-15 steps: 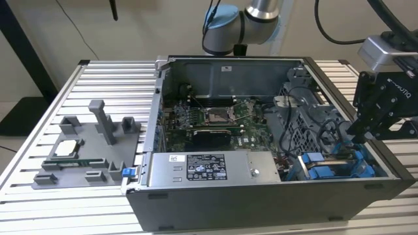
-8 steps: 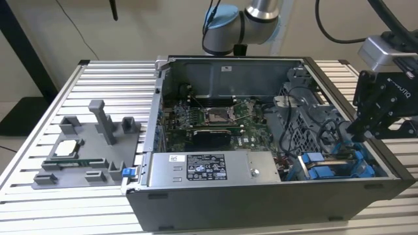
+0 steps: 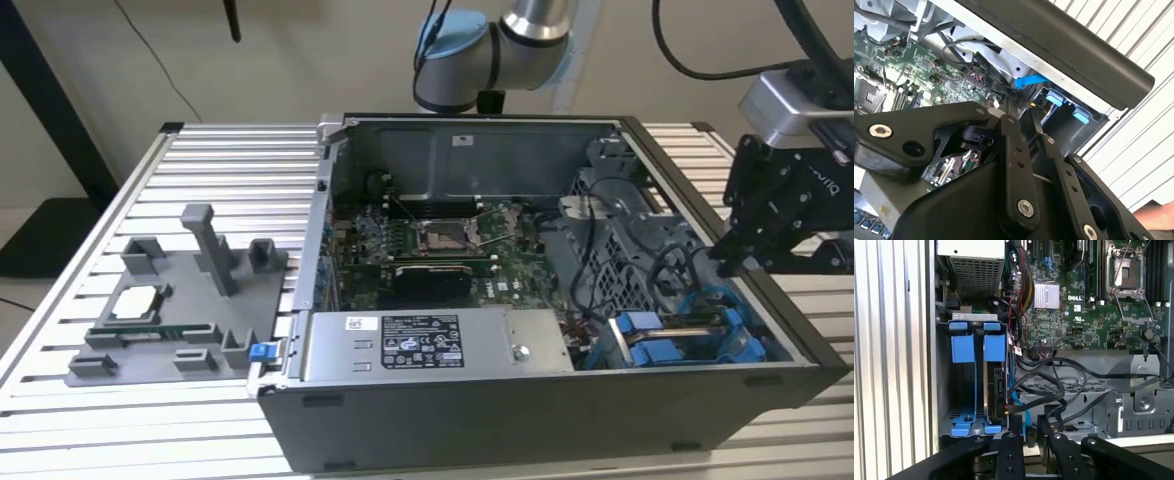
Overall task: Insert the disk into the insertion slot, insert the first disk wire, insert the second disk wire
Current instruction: 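Insert the first disk wire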
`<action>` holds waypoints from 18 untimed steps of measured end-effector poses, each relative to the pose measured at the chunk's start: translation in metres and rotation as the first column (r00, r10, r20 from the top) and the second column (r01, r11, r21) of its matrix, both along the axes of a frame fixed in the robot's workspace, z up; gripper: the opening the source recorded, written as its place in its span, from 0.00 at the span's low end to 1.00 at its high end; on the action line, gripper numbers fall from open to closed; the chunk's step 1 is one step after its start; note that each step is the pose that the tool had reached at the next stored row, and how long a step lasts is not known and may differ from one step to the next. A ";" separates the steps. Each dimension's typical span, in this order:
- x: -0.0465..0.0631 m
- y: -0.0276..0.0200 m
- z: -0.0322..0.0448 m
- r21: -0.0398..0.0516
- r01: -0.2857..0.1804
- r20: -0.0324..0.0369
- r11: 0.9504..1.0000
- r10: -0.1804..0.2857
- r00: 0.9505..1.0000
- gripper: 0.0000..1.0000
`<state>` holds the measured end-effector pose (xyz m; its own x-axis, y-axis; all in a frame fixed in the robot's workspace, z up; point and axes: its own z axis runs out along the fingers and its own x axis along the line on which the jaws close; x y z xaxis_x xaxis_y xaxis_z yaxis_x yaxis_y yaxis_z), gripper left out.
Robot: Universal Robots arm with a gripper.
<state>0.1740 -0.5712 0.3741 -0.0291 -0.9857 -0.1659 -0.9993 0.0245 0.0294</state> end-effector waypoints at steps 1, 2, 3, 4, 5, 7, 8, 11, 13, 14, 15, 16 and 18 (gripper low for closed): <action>0.001 -0.0001 -0.0012 0.000 -0.007 0.003 1.000 0.007 1.000 1.00; 0.002 0.0000 -0.0022 0.000 -0.014 0.007 1.000 0.014 1.000 1.00; 0.002 -0.0002 -0.0030 0.002 -0.025 0.010 1.000 0.025 1.000 1.00; 0.002 -0.0001 -0.0035 0.007 -0.032 0.011 0.999 0.032 0.999 1.00; 0.002 -0.0001 -0.0039 0.012 -0.037 0.011 0.999 0.037 0.999 1.00; 0.002 -0.0001 -0.0044 0.025 -0.045 0.013 0.999 0.045 0.999 1.00; 0.002 -0.0001 -0.0046 0.034 -0.046 0.013 0.998 0.046 0.999 1.00; 0.002 -0.0001 -0.0055 0.062 -0.047 0.016 0.997 0.046 0.999 0.00; 0.002 -0.0001 -0.0059 0.072 -0.047 0.018 0.996 0.046 0.999 0.00; 0.002 0.0000 -0.0060 0.073 -0.047 0.018 0.996 0.046 0.999 0.00; 0.002 0.0000 -0.0060 0.073 -0.047 0.018 0.996 0.046 0.999 0.00; 0.002 0.0000 -0.0060 0.073 -0.047 0.018 0.996 0.046 0.999 0.00; 0.002 -0.0001 -0.0060 0.074 -0.047 0.019 0.996 0.046 0.999 0.00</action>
<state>0.1764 -0.5713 0.3681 0.0202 -0.9709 -0.2385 -0.9996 -0.0238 0.0126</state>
